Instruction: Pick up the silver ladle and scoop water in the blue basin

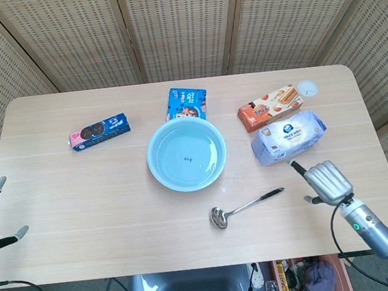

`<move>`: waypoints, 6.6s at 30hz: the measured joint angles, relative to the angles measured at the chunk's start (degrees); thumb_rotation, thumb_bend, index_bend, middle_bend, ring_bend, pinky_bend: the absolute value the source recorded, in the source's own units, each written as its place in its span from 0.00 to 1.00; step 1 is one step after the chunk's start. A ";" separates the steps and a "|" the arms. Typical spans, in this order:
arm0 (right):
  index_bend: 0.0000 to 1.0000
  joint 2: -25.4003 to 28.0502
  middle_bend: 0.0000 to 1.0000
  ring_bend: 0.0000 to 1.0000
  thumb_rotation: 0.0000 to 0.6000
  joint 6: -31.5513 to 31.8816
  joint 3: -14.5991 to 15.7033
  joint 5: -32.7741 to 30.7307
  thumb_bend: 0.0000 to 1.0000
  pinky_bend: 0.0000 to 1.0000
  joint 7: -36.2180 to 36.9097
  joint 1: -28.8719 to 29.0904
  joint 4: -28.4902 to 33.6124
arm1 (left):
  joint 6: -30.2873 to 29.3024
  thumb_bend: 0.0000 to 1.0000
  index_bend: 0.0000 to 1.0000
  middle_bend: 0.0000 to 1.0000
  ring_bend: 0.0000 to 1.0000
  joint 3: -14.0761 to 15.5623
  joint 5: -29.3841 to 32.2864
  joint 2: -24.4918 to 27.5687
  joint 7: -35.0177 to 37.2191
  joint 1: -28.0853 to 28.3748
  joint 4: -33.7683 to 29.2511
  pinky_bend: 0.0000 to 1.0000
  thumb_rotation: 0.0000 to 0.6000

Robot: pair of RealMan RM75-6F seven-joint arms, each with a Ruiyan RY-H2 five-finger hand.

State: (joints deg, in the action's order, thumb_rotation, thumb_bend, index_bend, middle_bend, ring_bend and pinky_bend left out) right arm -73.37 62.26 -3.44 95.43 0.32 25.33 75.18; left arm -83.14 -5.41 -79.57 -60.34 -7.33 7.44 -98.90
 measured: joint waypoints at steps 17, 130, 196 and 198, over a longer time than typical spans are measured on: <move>0.43 -12.36 0.96 0.94 1.00 -4.11 4.76 5.28 0.20 1.00 8.35 8.28 -15.79 | 2.32 0.00 0.00 0.00 0.00 -0.97 4.07 -1.33 -3.79 1.40 0.19 0.00 1.00; 0.73 12.09 0.97 0.94 1.00 -23.32 -2.60 -56.30 0.92 1.00 -16.16 35.15 18.76 | 6.36 0.00 0.00 0.00 0.00 -0.76 7.51 -2.00 -5.19 3.86 1.10 0.00 1.00; 0.77 -35.78 0.99 0.94 1.00 0.54 -3.60 -64.82 0.96 1.00 -81.02 46.85 -23.32 | 9.52 0.00 0.00 0.00 0.00 -1.52 10.97 -0.81 -1.39 5.25 2.72 0.00 1.00; 0.77 -35.66 0.99 0.94 1.00 0.41 -5.16 -65.64 0.96 1.00 -80.74 46.61 -22.09 | 9.64 0.00 0.00 0.00 0.00 -1.53 11.08 -0.78 -1.38 5.29 2.76 0.00 1.00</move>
State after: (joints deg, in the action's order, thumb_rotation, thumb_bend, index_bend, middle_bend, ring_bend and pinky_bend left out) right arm -109.04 62.67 -8.60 29.79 -80.42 71.94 53.09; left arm -73.49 -6.93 -68.50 -61.12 -8.71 12.73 -96.14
